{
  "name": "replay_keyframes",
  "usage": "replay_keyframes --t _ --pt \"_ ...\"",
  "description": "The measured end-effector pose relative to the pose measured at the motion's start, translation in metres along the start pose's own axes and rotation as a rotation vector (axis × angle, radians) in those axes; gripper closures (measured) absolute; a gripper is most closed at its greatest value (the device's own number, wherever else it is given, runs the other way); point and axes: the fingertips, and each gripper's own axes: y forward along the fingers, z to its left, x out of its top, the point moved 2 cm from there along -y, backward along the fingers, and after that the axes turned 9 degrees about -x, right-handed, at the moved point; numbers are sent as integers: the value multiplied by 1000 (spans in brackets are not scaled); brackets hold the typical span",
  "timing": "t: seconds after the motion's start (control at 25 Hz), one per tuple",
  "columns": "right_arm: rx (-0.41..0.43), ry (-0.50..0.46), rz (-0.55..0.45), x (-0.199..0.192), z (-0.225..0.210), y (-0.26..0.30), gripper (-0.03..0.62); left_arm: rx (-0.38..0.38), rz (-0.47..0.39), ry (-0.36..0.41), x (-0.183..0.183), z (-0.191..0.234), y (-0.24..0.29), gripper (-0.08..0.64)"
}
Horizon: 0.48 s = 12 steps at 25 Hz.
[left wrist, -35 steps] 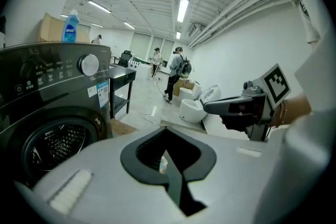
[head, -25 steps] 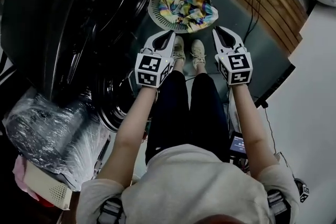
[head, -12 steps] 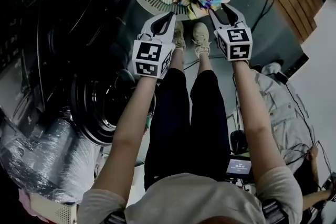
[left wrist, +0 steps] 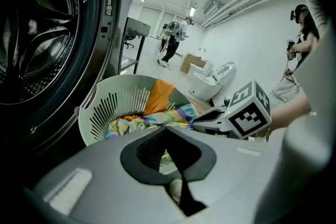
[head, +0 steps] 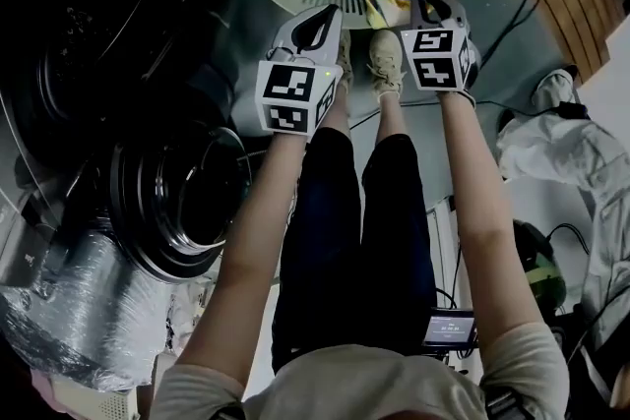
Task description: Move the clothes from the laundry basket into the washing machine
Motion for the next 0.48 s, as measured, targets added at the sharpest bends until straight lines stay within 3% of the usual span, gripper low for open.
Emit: replay_keyframes --t 0.08,0.16,0.32,0.48 --pt "35 36 4 1 0 0 574 -3 -4 -11 -3 1 0 554" --pt "111 166 -30 9 -1 -8 577 -14 -10 -30 -4 -1 -1 536" --pt "285 401 -217 47 0 -55 578 -73 -18 -41 1 -16 0 394" --pt "440 452 -377 90 17 -104 580 -152 -21 -3 11 -35 2 297"
